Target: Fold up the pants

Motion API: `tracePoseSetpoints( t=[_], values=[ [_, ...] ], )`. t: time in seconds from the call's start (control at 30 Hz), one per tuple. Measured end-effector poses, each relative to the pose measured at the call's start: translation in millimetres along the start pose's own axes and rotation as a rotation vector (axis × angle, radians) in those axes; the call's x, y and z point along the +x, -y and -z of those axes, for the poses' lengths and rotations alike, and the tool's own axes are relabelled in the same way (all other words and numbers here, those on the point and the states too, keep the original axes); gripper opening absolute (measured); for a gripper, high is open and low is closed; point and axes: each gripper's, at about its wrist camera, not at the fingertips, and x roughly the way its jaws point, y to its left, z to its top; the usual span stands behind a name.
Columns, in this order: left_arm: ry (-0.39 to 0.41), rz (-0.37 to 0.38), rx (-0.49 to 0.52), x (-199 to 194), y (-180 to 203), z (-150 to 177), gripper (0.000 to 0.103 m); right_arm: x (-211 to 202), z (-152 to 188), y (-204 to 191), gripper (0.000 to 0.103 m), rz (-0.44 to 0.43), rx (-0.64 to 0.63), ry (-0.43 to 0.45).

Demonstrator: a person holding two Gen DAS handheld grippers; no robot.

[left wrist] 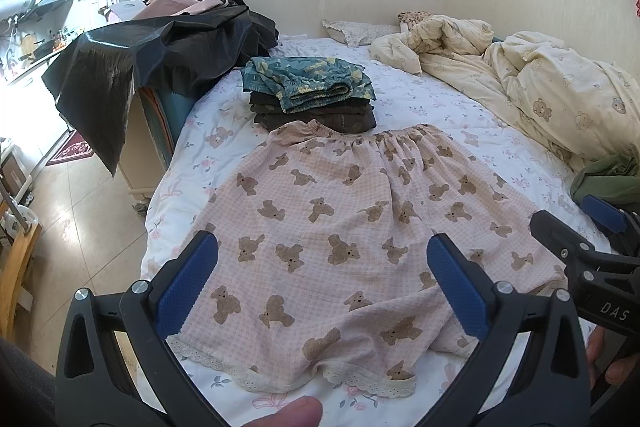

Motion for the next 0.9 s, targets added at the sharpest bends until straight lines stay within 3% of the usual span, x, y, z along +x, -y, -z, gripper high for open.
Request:
tracePoseSetpoints(
  t=[0.9],
  values=[
    [0.000, -0.001, 0.002, -2.8, -2.4, -0.5, 0.103, 0.1, -0.5, 0.3, 0.103, 0.000, -0.002, -0.005]
  ],
)
